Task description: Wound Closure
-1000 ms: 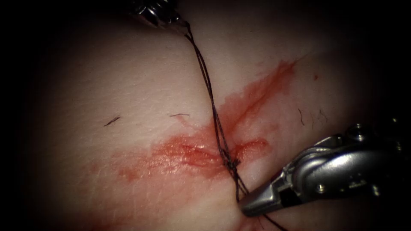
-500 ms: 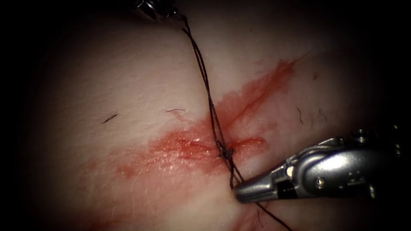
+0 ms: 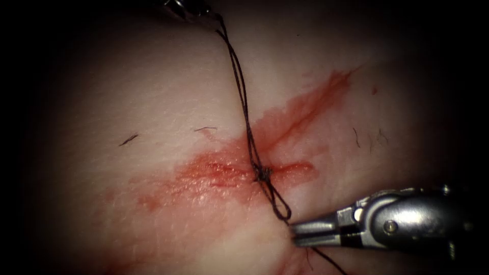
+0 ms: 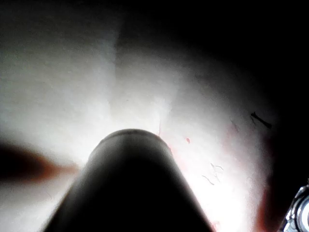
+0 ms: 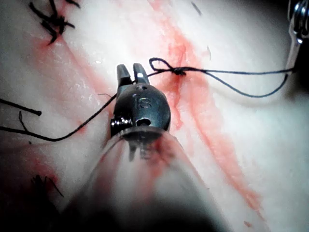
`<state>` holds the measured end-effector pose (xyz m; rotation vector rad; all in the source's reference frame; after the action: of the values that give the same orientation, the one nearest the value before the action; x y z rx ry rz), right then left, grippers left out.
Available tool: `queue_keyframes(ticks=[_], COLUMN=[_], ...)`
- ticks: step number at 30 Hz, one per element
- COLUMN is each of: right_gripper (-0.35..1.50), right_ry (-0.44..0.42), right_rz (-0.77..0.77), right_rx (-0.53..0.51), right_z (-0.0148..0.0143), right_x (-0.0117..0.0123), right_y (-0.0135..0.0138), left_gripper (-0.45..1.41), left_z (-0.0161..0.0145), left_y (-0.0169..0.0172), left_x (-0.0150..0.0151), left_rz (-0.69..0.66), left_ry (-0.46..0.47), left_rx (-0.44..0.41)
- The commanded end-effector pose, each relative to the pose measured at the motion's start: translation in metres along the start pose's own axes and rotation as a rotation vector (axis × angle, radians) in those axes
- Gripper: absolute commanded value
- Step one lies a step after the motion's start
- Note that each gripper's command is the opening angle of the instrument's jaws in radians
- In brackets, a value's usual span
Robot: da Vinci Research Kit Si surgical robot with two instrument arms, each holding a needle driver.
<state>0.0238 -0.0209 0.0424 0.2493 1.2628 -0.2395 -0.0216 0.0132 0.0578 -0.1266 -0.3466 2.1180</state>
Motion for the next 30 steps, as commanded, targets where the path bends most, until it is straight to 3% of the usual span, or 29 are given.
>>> queue_keyframes(ticks=[1,3,11,14,16,18,20,21,25,30], right_gripper=[0.83,0.96,1.03,0.71,0.37,0.44,0.79,0.84,0.63,0.81], right_ry=[0.0,-0.012,-0.097,-0.118,-0.13,-0.157,-0.246,-0.287,-0.356,-0.392], right_rz=[0.0,0.006,0.089,0.119,0.14,0.135,0.06,0.034,0.041,0.072], right_rx=[-0.004,-0.029,-0.2,-0.244,-0.27,-0.314,-0.413,-0.455,-0.532,-0.583], right_z=[0.001,0.0012,0.0012,0.001,0.0007,0.0005,0.0008,0.0009,0.0021,0.0036], right_x=[0.0004,0.0007,0.002,0.0029,0.0034,0.0037,0.0039,0.004,0.0047,0.0046], right_y=[0.0002,0.0001,-0.0005,-0.0003,0.0002,0.0008,0.0012,0.0013,0.0015,0.0024], left_gripper=[-0.45,-0.45,-0.45,-0.45,-0.45,-0.45,-0.45,-0.45,-0.45,-0.45], left_z=[0.0005,0.0005,0.0005,0.0005,0.0005,0.0005,0.0005,0.0005,0.0005,0.0005], left_y=[0.0002,0.0002,0.0003,0.0004,0.0004,0.0004,0.0004,0.0004,0.0004,0.0004], left_x=[0.0006,0.0007,0.0006,0.0005,0.0005,0.0005,0.0005,0.0005,0.0005,0.0005], left_rz=[-0.002,-0.002,0.003,0.002,0.001,0.001,0.001,0.001,0.001,0.001], left_ry=[-0.001,-0.001,-0.008,-0.009,-0.011,-0.011,-0.014,-0.014,-0.014,-0.014], left_rx=[-0.001,0.0,-0.005,-0.005,-0.006,-0.006,-0.008,-0.008,-0.008,-0.008])
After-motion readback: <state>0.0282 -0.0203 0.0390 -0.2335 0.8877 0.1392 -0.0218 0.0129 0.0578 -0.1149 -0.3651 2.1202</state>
